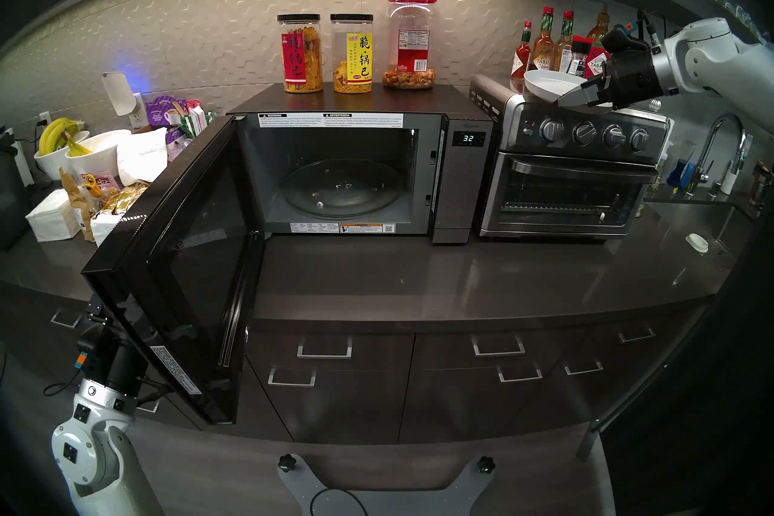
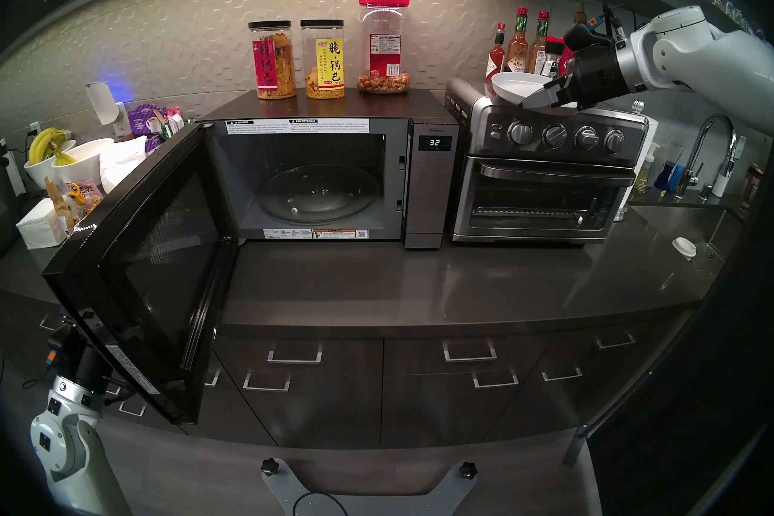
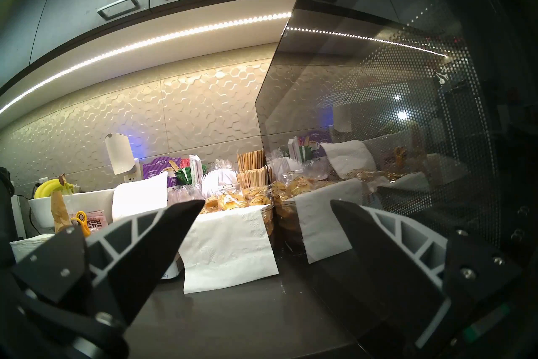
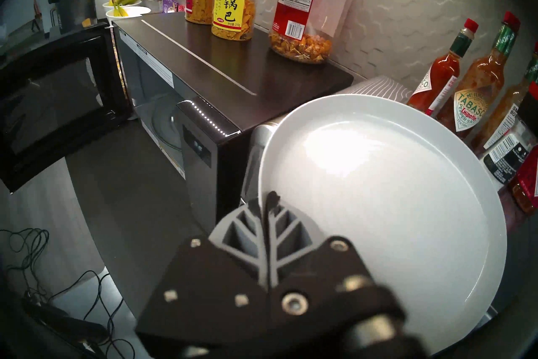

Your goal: Open the microwave, put the plate inside, and close the door

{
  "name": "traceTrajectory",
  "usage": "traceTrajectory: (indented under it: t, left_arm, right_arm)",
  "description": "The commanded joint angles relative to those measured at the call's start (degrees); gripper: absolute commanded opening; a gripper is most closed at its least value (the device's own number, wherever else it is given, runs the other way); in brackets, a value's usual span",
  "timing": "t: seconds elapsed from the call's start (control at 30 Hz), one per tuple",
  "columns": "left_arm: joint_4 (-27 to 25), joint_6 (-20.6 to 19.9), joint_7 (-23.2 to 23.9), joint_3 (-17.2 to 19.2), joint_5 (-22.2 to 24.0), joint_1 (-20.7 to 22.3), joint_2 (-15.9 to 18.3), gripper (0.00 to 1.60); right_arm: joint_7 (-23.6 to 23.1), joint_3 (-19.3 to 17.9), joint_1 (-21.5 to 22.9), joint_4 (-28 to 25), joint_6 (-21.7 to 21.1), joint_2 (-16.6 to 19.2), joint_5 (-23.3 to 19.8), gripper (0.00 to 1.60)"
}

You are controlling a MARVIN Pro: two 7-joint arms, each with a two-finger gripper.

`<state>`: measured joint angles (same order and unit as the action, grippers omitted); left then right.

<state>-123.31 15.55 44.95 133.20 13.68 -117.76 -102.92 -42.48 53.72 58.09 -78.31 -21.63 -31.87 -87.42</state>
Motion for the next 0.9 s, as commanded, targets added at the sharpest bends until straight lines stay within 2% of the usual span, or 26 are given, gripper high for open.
traceTrajectory:
  t: [0.0,0.47,0.87]
  left_arm:
    - [-1.1,0.1,0.1,0.0,0.1,0.0,-0.1,1.60]
    - [-1.1,0.1,0.1,0.0,0.1,-0.1,-0.1,1.60]
    - [-1.1,0.1,0.1,0.0,0.1,-0.1,-0.1,1.60]
  right_arm:
    - [-2.2,-1.5,5.5,0.7,-0.9,2.8,-0.1,0.00]
    - [-8.9,-1.7,11.8,-4.5,-3.8,9.2,4.4,0.00]
    - [-14.2,-1.5,18.0,-12.9,-6.8,17.2,10.5,0.00]
